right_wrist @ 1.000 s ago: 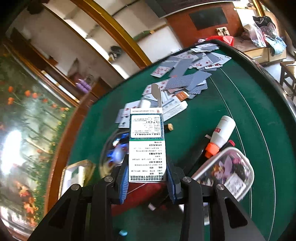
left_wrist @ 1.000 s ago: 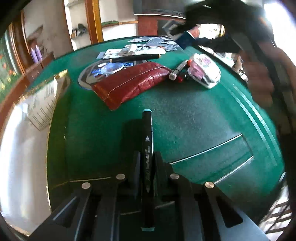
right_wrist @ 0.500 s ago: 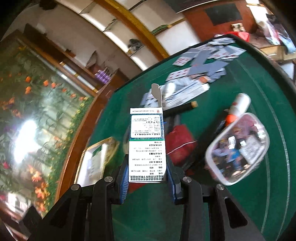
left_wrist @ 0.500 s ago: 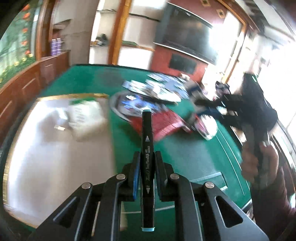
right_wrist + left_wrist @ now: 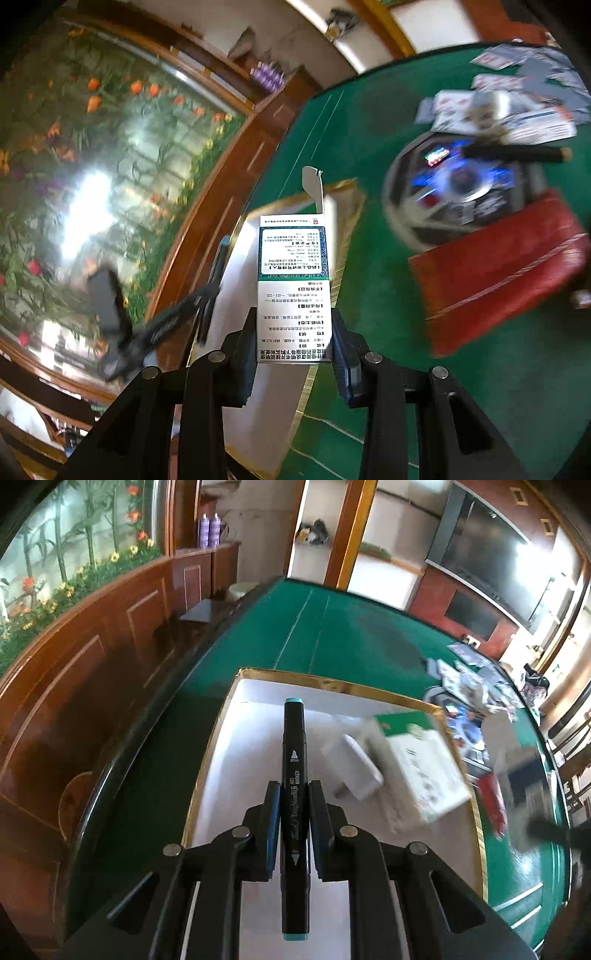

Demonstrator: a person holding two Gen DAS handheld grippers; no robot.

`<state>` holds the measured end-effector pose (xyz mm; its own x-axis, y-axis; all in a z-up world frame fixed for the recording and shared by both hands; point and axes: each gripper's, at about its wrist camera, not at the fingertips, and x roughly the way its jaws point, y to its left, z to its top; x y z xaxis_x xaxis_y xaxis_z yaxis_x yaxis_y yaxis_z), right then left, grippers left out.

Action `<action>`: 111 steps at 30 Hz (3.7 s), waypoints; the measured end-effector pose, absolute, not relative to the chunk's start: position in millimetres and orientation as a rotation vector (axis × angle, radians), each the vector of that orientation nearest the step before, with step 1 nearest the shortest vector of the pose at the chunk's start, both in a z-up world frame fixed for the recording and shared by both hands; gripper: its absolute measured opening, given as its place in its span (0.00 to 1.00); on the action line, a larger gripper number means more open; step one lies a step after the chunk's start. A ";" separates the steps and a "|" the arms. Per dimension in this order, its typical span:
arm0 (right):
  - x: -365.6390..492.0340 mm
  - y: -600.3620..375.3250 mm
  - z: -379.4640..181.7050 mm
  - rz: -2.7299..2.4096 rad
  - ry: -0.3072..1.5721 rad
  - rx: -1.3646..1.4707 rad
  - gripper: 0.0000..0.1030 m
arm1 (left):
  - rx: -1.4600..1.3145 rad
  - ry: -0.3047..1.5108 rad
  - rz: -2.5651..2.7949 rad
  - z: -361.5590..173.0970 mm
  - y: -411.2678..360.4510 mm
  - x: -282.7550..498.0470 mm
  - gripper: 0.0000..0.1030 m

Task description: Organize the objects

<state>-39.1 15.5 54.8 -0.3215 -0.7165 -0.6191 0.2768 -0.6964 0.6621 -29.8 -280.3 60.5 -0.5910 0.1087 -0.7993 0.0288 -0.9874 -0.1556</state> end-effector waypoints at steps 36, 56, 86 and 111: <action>-63.0 -179.3 -5.9 -1.924 0.014 1.462 0.38 | -0.830 -0.911 2.813 82.6 -355.0 37.5 0.83; -30.7 -29.0 36.3 -2.213 -0.577 1.288 0.76 | -1.182 -0.638 2.657 40.4 -252.3 10.9 0.90; 16.5 248.3 75.6 -3.021 -0.619 0.939 1.00 | -0.974 0.054 2.513 107.2 -15.7 52.7 0.96; 19.6 255.4 71.4 -3.135 -0.594 0.936 1.00 | -1.047 -0.138 2.597 83.7 -69.3 47.3 0.96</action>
